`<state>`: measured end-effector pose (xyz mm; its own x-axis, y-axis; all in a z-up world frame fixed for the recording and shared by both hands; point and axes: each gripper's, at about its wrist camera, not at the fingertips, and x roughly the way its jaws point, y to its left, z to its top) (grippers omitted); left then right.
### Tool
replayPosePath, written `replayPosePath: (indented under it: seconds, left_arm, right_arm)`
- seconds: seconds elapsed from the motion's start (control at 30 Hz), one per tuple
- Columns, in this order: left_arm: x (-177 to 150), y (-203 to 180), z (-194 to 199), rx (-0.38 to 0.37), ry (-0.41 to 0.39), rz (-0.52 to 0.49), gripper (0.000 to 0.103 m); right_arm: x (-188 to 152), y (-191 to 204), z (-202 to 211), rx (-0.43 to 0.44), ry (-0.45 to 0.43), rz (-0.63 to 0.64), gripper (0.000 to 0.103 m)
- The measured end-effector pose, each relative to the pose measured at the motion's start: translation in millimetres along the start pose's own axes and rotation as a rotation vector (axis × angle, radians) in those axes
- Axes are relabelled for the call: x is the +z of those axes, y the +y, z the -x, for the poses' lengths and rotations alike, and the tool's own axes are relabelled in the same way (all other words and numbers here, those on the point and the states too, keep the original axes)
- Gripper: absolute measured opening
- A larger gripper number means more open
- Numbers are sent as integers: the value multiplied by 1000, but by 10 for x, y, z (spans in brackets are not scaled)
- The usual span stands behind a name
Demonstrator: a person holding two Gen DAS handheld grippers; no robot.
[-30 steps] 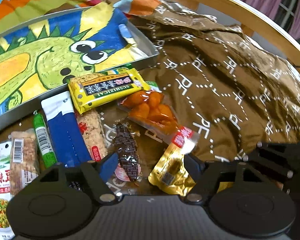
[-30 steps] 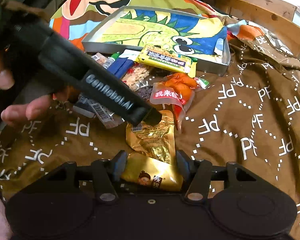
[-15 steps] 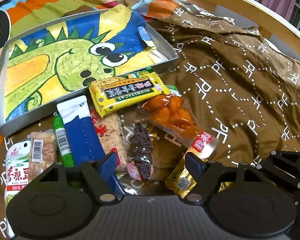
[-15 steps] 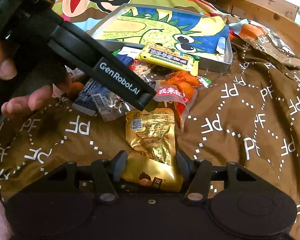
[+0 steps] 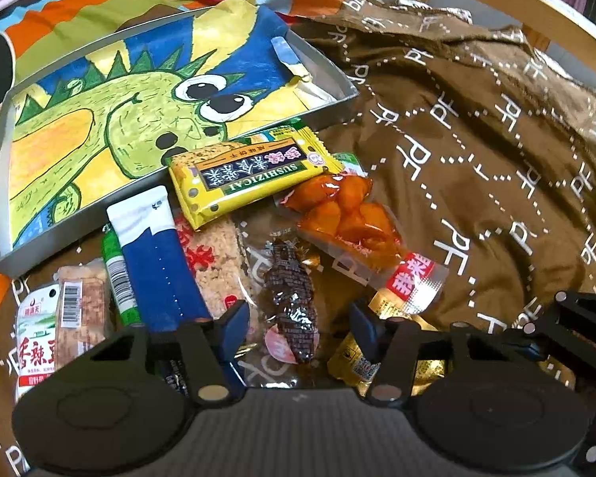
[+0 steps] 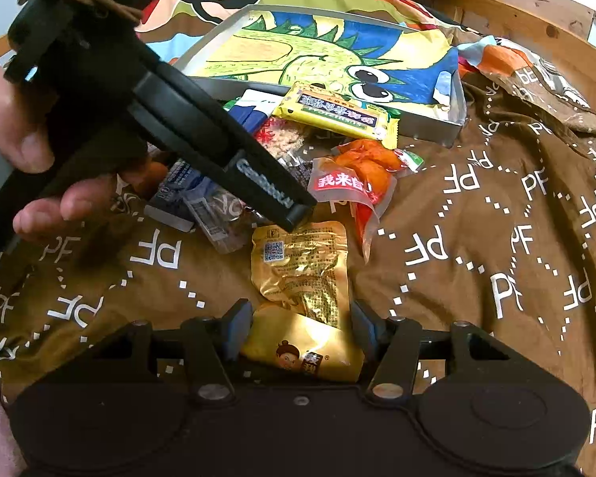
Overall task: Organize snacks
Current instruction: 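Close the right tool on the gold foil packet while the left tool grasps the dark brown snack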
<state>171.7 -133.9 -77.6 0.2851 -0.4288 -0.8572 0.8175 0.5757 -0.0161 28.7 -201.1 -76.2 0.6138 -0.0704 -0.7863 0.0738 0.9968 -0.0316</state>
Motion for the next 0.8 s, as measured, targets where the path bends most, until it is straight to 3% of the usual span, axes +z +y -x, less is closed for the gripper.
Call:
replayPosePath:
  seconds: [0.13,0.27,0.3,0.47,0.63,0.8]
  left_arm:
    - [52,18,-69,-31,-13,26,74]
    - [82,-28,-106,-11,-7,12,75]
    - [74,-35,-103,-4,-8,2,74]
    - [66,10,-61,36,-4,6,47]
    - [60,21,-66,-2,22,21,46]
    - [63,20,-83,-21,33,7,52]
  right_arm:
    - [5,11,-12,0,-7,5,57]
    - [10,31,-18,-1,-27,27,56]
    - [11,33,-22,-1,-31,30,56]
    - [18,10,-82,7,-27,25,57]
    - [20,-19,-127,29,-17,13,61]
    - [26,-45,-118,21,-4,-9,49]
